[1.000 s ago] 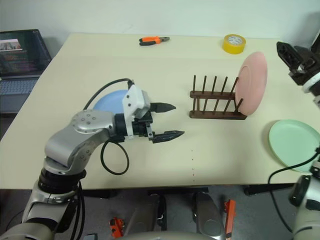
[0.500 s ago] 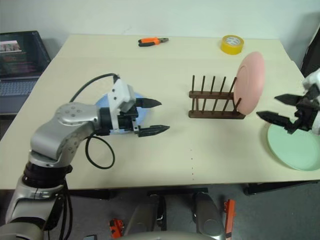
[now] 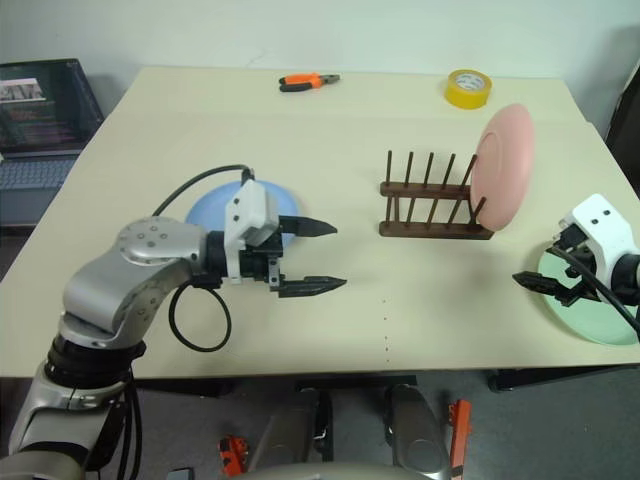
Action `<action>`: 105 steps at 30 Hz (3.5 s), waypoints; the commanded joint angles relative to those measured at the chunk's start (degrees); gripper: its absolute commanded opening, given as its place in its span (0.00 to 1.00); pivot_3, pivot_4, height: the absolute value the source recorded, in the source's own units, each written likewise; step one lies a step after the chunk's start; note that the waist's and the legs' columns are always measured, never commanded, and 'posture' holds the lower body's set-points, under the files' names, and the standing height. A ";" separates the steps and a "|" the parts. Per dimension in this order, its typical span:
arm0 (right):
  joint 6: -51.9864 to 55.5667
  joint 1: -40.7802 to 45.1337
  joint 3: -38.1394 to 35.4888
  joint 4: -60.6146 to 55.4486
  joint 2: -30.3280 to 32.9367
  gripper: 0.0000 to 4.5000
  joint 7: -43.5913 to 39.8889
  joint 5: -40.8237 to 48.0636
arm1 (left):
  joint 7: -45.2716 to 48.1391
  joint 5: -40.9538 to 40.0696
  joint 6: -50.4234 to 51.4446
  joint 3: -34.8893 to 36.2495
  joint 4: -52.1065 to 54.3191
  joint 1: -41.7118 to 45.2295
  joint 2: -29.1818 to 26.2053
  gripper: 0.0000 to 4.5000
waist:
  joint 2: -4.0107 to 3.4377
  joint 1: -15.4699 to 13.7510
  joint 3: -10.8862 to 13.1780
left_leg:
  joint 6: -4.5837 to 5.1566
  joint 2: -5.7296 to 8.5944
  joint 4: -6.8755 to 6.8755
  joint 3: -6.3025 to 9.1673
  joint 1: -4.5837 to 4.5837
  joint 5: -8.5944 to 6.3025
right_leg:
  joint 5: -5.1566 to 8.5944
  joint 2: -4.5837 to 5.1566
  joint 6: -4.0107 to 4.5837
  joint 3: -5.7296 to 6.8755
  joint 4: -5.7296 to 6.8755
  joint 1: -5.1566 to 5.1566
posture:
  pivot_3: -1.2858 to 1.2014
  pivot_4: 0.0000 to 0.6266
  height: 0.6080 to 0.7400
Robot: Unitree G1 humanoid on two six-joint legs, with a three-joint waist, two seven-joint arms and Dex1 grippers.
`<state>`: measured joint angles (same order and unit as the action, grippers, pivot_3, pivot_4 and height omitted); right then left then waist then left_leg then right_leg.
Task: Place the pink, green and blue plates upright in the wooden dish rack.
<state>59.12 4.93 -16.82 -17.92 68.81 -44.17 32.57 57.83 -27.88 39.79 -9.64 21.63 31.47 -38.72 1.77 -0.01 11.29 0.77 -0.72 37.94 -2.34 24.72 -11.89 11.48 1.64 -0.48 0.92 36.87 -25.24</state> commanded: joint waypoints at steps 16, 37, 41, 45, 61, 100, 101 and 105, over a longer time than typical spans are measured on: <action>3.38 -3.68 0.18 -1.76 -2.26 0.95 4.14 -4.79 | 1.56 1.87 -2.99 -5.38 -1.35 4.40 5.89 1.00 | 0.00 0.12 -0.01 | 0.00 -0.04 0.02 0.03 -0.01 0.00 | -0.01 -0.12 -0.01 -0.06 0.02 0.01 | 0.52 0.24 1.00; -0.21 -0.10 3.20 7.00 -7.69 0.95 6.49 -10.00 | 0.86 2.01 -2.73 -5.17 0.04 2.82 5.61 1.00 | -0.02 0.11 -0.03 | 0.01 0.00 0.04 0.03 -0.02 0.00 | -0.01 -0.17 -0.02 -0.14 0.02 0.04 | 0.52 0.24 1.00; -0.65 -0.13 3.41 7.77 -7.94 0.95 6.44 -10.71 | 0.69 1.92 -2.64 -5.20 0.08 2.81 5.77 1.00 | -0.02 0.11 -0.03 | 0.01 -0.01 0.04 0.03 -0.02 0.01 | -0.01 -0.18 -0.02 -0.15 0.03 0.04 | 0.52 0.24 1.00; -0.49 -0.46 3.21 8.11 -8.56 0.95 6.65 -10.95 | 0.49 1.72 -2.48 -5.19 0.30 2.72 5.72 1.00 | -0.02 0.11 -0.03 | 0.01 -0.01 0.04 0.03 -0.02 0.01 | -0.02 -0.18 -0.03 -0.15 0.03 0.04 | 0.52 0.24 1.00; -0.09 -0.99 2.60 8.49 -9.11 0.21 6.27 -11.58 | 0.27 1.07 -2.05 -5.37 0.46 3.14 6.10 1.00 | 0.00 0.12 -0.04 | 0.01 -0.01 0.05 0.03 -0.03 0.01 | -0.02 -0.20 -0.04 -0.17 0.04 0.06 | 0.52 0.24 1.00; -11.47 51.24 -13.55 6.31 -38.34 0.00 17.58 19.63 | -5.93 0.47 -1.66 -0.31 -1.08 3.06 8.45 1.00 | -0.18 0.85 -0.08 | 0.04 -0.09 -0.01 0.11 0.02 0.02 | -0.27 -0.36 -0.34 -0.27 0.09 0.03 | 0.52 0.24 1.00; -11.47 51.39 -13.70 6.63 -39.19 0.00 17.77 21.15 | -6.08 0.14 -1.23 -0.08 -0.54 2.78 8.21 1.00 | -0.19 0.77 -0.07 | 0.04 -0.08 0.00 0.08 0.03 0.02 | -0.27 -0.35 -0.34 -0.29 0.08 0.02 | 0.52 0.24 1.00; -9.43 49.70 -13.73 9.21 -40.11 0.00 18.68 26.05 | -6.71 -0.67 0.08 0.50 1.35 1.83 7.73 1.00 | -0.19 0.41 -0.07 | 0.04 -0.05 0.01 0.02 0.05 0.02 | -0.28 -0.28 -0.35 -0.32 0.04 0.01 | 0.52 0.24 1.00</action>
<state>49.62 54.61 -28.41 -8.52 28.29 -25.79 55.88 51.60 -27.25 39.73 -10.73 20.23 33.13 -30.77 1.59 0.40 11.22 0.80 -0.77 37.94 -2.31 24.77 -11.87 11.20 1.36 -0.83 0.61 36.91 -25.21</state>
